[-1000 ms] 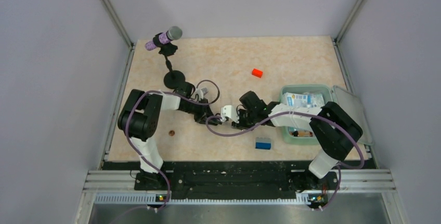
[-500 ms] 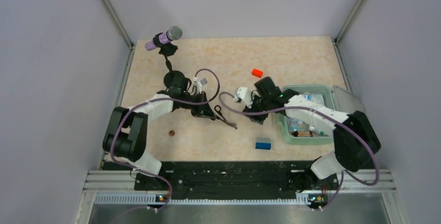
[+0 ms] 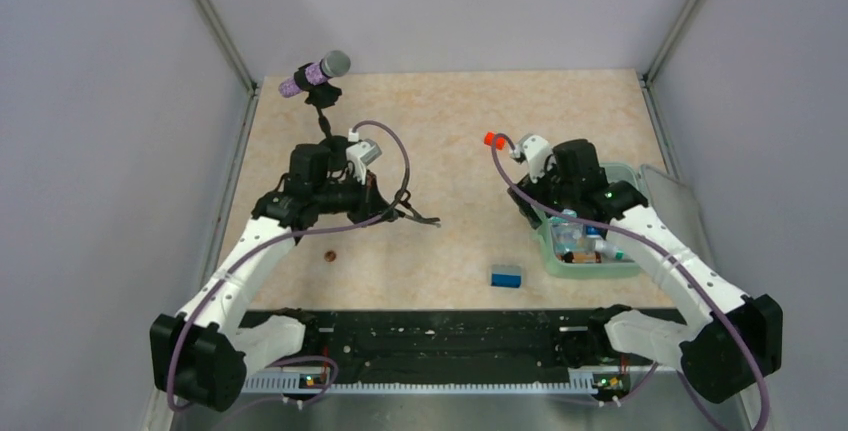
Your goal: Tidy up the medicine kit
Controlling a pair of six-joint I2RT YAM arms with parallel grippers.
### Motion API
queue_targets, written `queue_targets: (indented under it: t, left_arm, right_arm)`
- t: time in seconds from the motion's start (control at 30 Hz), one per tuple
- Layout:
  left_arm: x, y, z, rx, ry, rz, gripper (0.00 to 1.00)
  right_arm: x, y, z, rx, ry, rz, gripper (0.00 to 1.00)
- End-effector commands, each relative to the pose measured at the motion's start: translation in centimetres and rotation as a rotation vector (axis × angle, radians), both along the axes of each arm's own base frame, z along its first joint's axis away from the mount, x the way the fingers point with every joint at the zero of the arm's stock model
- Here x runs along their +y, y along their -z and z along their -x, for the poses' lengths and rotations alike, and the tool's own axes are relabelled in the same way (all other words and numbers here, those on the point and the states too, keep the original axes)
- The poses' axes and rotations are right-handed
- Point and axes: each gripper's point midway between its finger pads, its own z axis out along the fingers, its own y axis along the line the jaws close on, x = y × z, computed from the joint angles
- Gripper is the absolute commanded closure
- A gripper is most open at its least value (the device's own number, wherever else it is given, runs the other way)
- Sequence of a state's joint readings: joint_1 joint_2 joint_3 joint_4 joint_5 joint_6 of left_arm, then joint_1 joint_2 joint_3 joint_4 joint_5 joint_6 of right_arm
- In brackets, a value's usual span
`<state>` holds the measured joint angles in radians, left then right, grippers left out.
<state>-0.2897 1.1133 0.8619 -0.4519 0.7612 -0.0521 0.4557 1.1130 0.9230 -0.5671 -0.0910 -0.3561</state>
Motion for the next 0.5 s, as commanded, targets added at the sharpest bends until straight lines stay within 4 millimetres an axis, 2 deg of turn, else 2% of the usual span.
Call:
queue_targets:
  t: [0.0, 0.07, 0.2, 0.3, 0.47]
  left_arm:
    - [1.0, -1.9, 1.4, -0.121, 0.049, -0.033, 1.00]
    - [1.4, -2.2, 2.0, -0.144, 0.056, -0.043, 1.00]
    - [2.3, -2.4, 2.7, -0.191, 0.037, -0.048, 1.00]
    - [2.8, -2.7, 2.7, -0.212, 0.016, -0.045, 1.00]
    - [3.2, -3.3, 2.8, -0.218, -0.006, -0.018, 1.00]
  right_arm:
    - [-4.2, 0.9, -0.3, 0.032, 0.237, -0.010, 0.22]
    - [-4.8, 1.8, 0.2, 0.054, 0.262, -0.007, 0.33]
    - [-4.7, 3.4, 1.1, 0.089, 0.250, -0.016, 0.47]
    - [-4.2, 4.1, 1.0, 0.114, 0.236, -0.029, 0.51]
    - [-3.7, 6.2, 0.7, 0.178, 0.229, -0.017, 0.53]
